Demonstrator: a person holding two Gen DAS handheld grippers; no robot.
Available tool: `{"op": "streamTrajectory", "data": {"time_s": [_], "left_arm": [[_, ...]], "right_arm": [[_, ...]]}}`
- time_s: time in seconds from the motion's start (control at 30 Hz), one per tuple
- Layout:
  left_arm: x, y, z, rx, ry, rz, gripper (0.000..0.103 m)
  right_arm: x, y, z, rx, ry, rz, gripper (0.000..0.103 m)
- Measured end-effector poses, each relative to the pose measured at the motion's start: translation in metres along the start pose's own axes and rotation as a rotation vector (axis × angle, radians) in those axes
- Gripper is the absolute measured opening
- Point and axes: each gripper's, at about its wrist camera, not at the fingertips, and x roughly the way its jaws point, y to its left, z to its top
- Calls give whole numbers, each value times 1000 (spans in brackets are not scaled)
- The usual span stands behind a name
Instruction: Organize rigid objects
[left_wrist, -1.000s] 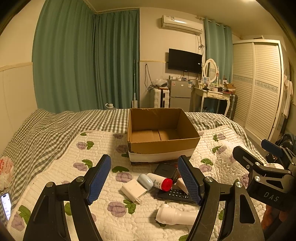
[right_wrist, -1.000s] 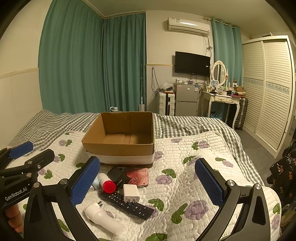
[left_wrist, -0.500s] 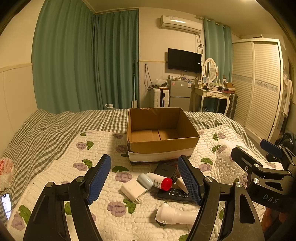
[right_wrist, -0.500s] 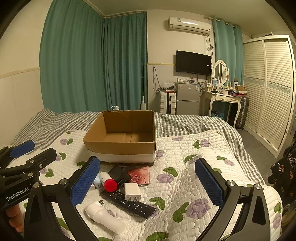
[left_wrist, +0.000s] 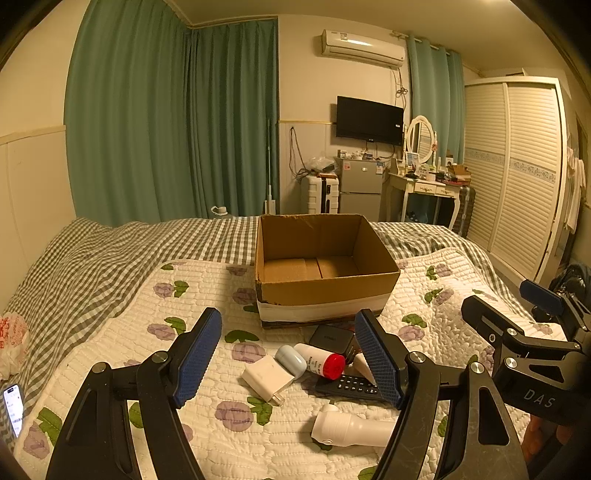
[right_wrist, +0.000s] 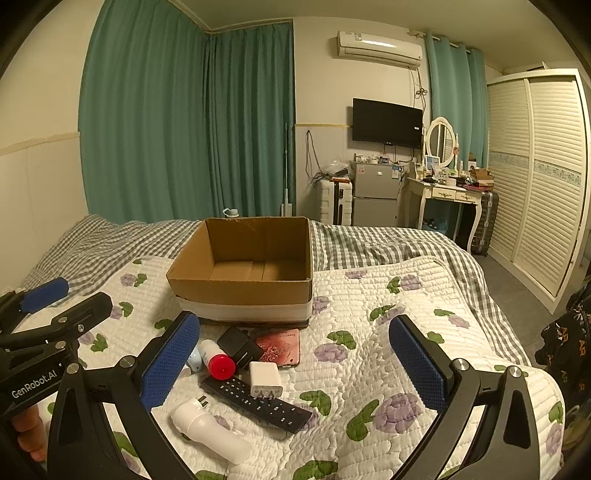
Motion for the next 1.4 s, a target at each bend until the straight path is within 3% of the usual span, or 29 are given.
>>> {"op": "streamTrajectory", "data": {"time_s": [0.47, 0.8, 0.97, 1.2, 1.3, 1.4], "left_arm": [[0, 1, 0, 0, -2, 3, 77], [14, 10, 9, 18, 12, 36, 77], [49, 24, 5, 18, 69, 79, 77], [98, 38, -27, 4, 196, 85, 77], [117, 46, -41, -3, 268, 97, 77], [127, 48, -52, -2, 321, 101, 77]], "right_arm": [[3, -1, 1, -9, 12, 3, 103], [25, 13, 12, -81, 46, 65, 103], [61, 21, 10, -122, 125, 106, 103], [125, 42, -15, -200, 279, 167, 101], [152, 44, -32, -227, 370, 157, 92], [174, 34, -50, -198, 464, 106, 91]]}}
